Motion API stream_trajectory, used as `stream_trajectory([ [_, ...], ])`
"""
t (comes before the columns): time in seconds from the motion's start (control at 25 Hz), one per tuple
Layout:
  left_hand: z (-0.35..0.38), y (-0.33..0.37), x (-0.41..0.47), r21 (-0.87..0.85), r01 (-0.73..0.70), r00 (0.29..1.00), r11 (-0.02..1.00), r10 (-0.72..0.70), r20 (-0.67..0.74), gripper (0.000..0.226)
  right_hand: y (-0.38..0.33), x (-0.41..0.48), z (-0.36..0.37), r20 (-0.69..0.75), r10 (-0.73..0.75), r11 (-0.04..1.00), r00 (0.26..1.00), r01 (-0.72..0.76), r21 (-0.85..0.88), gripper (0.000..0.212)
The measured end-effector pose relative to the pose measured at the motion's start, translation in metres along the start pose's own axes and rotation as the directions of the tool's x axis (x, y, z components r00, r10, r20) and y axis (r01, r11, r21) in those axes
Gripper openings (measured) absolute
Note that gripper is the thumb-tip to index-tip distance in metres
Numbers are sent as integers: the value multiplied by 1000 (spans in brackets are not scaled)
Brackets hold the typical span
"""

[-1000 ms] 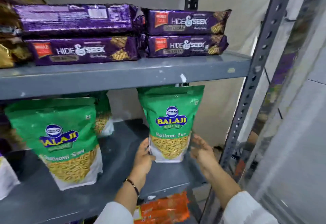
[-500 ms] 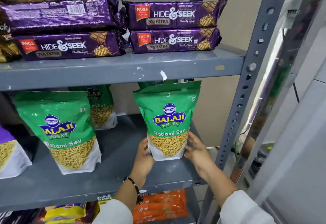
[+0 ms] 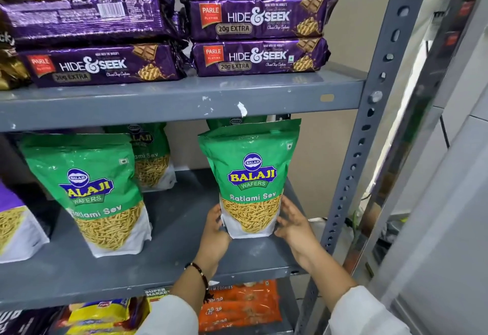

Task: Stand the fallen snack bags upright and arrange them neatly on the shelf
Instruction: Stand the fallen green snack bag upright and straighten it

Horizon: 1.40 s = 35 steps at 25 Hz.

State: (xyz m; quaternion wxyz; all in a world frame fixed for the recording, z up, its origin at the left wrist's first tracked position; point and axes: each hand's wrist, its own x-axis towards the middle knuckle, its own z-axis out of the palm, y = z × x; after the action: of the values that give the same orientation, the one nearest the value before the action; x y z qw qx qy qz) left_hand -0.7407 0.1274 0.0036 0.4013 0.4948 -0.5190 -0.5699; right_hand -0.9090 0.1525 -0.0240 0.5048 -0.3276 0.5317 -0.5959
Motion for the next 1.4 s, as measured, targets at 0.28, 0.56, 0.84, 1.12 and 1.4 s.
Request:
stream_trajectory([
  [0.28, -11, -12, 11, 27, 2, 1000, 1000, -1, -20, 66, 7, -13, 16, -280, -19, 998, 960, 34, 50, 68],
  [0.56, -89, -23, 14, 17, -197, 923, 980, 192, -333, 52, 17, -29, 102, -184, -129, 976, 974, 157, 149, 38],
  [0.84, -245, -24, -12, -107, -192, 812, 976, 96, -575, 39, 38, 5, 223, 40, 47, 985, 998, -52, 162, 52],
  [1.12, -291, -7, 11, -189, -174, 962, 967, 125, -243, 67, 66, 8, 279, 92, 45, 998, 995, -49, 39, 70],
  [1.4, -297, -21, 12, -164, -131, 991, 978, 126, -39, 59, 71, -9, 293, 89, 14, 999, 996, -10, -48, 67],
])
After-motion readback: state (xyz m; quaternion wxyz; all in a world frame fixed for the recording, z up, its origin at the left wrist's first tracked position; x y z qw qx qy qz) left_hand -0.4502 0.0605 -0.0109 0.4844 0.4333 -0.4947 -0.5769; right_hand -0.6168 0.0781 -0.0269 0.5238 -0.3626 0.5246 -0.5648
